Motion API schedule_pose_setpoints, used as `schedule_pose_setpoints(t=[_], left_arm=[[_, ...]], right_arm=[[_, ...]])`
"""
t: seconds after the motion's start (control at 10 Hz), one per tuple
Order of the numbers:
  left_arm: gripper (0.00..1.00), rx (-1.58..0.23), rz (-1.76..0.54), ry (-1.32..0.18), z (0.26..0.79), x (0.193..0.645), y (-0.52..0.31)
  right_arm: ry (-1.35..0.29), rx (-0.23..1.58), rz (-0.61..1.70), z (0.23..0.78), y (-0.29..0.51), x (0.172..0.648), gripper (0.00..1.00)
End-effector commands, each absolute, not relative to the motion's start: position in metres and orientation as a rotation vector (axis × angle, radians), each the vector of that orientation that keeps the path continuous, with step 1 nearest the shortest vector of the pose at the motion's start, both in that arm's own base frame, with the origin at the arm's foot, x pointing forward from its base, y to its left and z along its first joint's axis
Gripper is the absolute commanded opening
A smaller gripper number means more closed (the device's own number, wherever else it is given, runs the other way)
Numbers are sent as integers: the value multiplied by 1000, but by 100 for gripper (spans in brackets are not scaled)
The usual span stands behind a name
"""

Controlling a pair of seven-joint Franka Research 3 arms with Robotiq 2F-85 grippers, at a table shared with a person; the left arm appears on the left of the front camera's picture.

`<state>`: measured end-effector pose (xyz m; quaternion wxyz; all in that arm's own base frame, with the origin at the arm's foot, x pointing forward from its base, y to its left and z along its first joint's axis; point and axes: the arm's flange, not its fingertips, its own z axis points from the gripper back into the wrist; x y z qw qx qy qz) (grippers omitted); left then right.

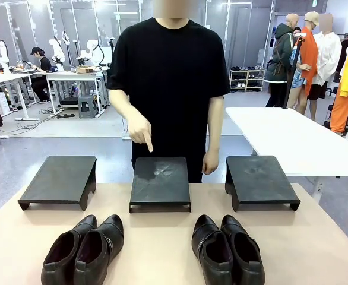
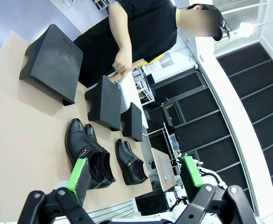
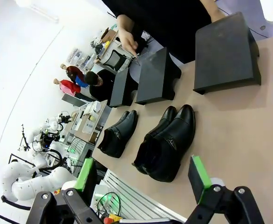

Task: Place the shoes on the stand as instructed by the person.
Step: Pick up one pair of Shoes and place it on the Shoes Stand indicated by the person.

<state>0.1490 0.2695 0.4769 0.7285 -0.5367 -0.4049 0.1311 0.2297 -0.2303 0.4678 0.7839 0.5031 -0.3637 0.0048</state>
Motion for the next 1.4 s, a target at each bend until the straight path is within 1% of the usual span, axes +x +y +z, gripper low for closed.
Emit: schedule_pose_setpoints(t=[0.0, 0.2, 0.4, 0.5, 0.7, 0.9, 1.0, 1.3], left_arm=[[100, -1188, 267, -913, 478, 149, 271], [100, -1183, 289, -892, 477, 149, 269], [100, -1146, 209, -881, 507, 153, 268], [100, -1114, 210, -828, 521, 159, 265], [100, -1050, 128, -755, 555, 175, 243], [100, -969, -2, -676, 592, 198, 202], [100, -903, -91, -617, 616, 216, 165], [100, -665, -215, -436, 647, 252, 51]], right_arm=[[-798, 1094, 15, 468, -231, 230, 100], [-798, 1094, 15, 468, -231, 230, 100], [-798, 1094, 15, 468, -231, 230, 100], [-798, 1094, 15, 468, -231, 230, 100], [-798, 1094, 15, 468, -231, 230, 100], [-798, 1094, 15, 468, -231, 230, 100], [-798, 1094, 15, 468, -231, 230, 100], [-798, 1094, 15, 468, -231, 230, 100]])
